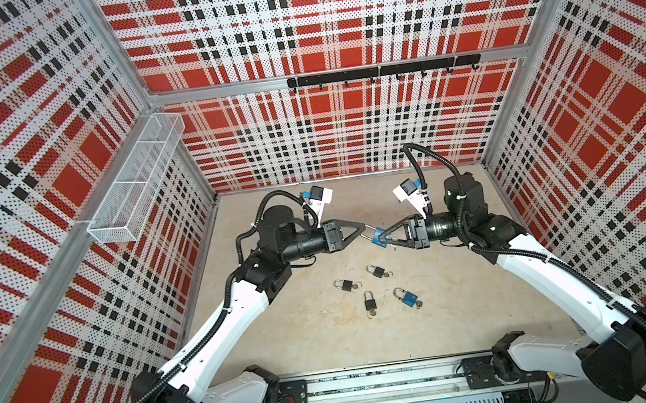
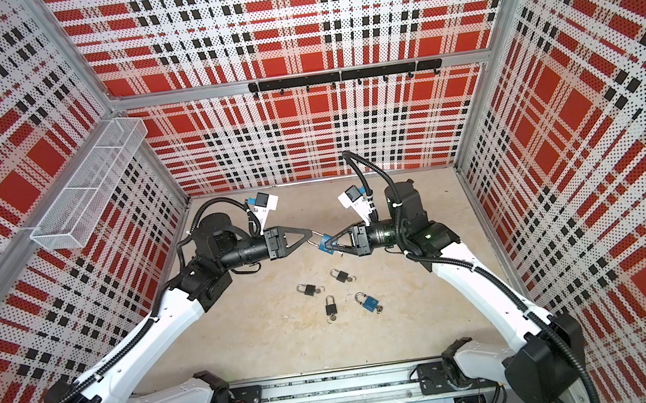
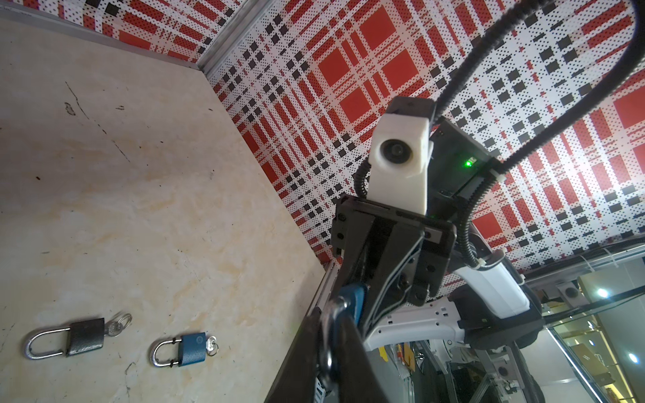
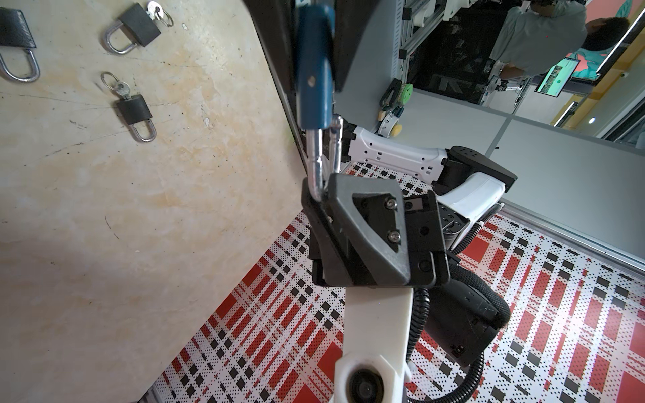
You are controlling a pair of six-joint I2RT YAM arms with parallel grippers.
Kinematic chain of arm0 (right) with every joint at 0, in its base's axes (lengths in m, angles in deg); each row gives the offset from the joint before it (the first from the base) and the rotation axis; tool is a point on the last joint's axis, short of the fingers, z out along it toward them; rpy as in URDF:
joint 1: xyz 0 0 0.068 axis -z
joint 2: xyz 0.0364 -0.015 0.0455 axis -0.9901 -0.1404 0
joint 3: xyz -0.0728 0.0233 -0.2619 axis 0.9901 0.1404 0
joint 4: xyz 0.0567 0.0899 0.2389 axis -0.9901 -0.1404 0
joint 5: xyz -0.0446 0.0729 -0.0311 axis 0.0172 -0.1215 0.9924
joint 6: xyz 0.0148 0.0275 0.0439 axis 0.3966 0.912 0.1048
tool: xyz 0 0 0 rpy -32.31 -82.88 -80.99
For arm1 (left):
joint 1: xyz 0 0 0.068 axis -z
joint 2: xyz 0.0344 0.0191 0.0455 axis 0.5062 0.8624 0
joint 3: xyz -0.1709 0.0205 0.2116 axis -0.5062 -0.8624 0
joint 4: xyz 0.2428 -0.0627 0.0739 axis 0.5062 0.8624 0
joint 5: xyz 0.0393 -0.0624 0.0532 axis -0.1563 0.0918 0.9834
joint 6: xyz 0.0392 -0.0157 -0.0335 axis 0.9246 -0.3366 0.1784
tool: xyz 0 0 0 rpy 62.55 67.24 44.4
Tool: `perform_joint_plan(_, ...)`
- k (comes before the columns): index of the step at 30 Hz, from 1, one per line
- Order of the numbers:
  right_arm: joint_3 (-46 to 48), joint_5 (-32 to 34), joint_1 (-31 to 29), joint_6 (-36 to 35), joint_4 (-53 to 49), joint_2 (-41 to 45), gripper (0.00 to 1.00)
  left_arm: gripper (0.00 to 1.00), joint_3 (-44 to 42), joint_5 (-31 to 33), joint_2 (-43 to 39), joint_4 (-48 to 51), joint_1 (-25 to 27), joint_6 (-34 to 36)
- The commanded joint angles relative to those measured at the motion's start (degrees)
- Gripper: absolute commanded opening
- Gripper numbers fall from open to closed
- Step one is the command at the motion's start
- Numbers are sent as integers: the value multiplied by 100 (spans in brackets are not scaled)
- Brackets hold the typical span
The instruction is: Lock with the key
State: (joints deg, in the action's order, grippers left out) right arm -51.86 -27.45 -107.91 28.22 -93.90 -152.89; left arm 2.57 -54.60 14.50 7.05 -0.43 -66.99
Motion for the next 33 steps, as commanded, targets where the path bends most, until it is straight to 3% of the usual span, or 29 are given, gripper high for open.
perform_joint_plan(1, -211, -168, 5, 101, 464, -1, 0, 13, -76, -117, -8, -60, 35, 30)
perform_joint_plan(10, 60, -524, 5, 968, 1459, 102, 0, 0, -199, -102, 13, -58, 22, 113)
perform_joint_plan(24, 336, -753, 0, 1846, 2430, 134, 0, 0, -208, 58, 66, -150, 148, 136)
perform_joint_plan(33, 392, -577, -13, 1978, 2665, 122, 0, 0, -242, 281, 94, -293, 474, 58)
